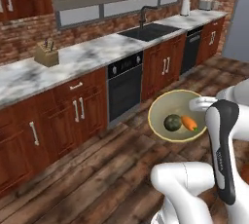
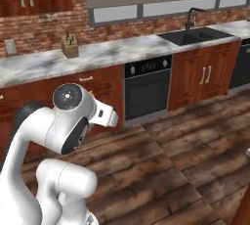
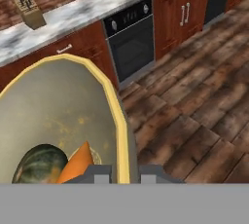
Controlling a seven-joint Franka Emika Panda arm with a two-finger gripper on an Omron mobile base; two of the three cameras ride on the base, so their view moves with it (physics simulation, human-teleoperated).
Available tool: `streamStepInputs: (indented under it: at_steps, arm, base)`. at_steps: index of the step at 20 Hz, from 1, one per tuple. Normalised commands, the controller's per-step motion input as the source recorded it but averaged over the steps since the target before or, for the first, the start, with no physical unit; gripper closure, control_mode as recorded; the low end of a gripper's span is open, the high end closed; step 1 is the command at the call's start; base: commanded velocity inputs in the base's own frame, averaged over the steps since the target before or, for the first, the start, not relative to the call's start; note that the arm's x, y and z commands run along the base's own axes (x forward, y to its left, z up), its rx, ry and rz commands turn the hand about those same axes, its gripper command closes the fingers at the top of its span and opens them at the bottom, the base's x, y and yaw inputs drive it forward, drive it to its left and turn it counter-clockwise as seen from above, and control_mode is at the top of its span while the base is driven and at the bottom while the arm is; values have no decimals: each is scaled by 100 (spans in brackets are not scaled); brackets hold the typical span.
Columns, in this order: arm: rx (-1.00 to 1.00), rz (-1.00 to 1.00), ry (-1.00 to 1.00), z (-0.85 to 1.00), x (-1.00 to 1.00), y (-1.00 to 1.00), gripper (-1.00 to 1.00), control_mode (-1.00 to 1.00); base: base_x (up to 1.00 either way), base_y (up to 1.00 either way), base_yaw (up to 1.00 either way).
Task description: Place the bowl containing the squash and carrot in the microwave. Close the microwave door and press the start button to microwave the meal.
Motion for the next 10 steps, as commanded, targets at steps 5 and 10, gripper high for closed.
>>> streamStepInputs:
  at_steps: [5, 10]
  arm:
    - [0, 0, 0, 0, 0, 0, 100, 100]
    - [0, 0, 0, 0, 0, 0, 100, 100]
  base:
    - [71, 0, -55]
    - [76, 3, -55]
